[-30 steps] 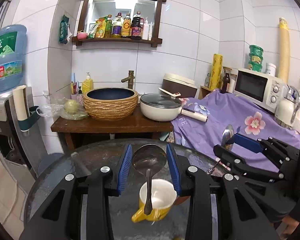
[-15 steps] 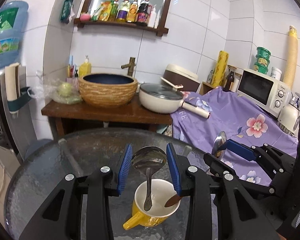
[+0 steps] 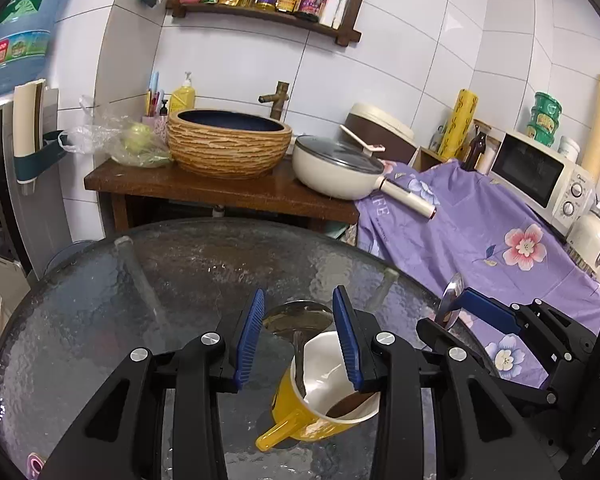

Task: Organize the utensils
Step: 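Lower the spoon into the yellow mug with left tool while right tool drops the ladle in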

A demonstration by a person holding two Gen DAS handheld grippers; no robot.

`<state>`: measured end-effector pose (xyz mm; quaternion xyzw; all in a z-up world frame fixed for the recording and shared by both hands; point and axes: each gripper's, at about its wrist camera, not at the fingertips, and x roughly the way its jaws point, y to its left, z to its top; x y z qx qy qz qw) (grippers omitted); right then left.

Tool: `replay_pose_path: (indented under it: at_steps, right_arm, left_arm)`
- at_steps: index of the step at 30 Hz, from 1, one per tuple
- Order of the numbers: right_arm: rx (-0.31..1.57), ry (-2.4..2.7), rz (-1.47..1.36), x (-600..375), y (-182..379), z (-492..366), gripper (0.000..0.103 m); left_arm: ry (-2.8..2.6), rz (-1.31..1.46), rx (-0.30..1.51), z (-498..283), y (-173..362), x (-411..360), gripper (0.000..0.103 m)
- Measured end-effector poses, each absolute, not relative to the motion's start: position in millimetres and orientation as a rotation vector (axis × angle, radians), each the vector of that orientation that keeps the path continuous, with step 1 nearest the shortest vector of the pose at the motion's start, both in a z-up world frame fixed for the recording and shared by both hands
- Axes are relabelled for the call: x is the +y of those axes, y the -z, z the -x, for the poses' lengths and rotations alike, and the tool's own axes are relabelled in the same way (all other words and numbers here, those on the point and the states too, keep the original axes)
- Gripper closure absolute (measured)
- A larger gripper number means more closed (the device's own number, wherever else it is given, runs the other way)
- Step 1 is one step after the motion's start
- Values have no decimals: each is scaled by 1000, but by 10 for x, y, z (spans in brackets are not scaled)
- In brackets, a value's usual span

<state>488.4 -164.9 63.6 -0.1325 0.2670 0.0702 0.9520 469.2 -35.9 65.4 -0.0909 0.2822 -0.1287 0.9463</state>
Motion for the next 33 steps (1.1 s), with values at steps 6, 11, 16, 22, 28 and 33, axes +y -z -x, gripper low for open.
replay_pose_path:
  at_steps: [6,11,16,22,28,33]
  right_arm:
    - [548,-156,258,-1635,-566,-4892,56]
    - [528,-156,248,-1634,-589,-4862,51]
    - [495,-143,241,-1660,-650,-4764,38]
    - [522,-157,206,-1744,-616,-4638,37]
    - [550,-162,175,-1809,-532,-4383,36]
    - [592,-154,137,-1873,-448,-4125,36]
  left_arm:
    - [254,199,585,-4709,-593,-320,68]
    - [246,197,591,-4716,-575,-310,68]
    - [245,213,570,-4662,-618,-261,52]
    - [229,225,570,-4535,-614,-131,38]
    - [202,203,602,-4257,-514,-36,23]
    - [201,170,635,-3983,-423,-19,17]
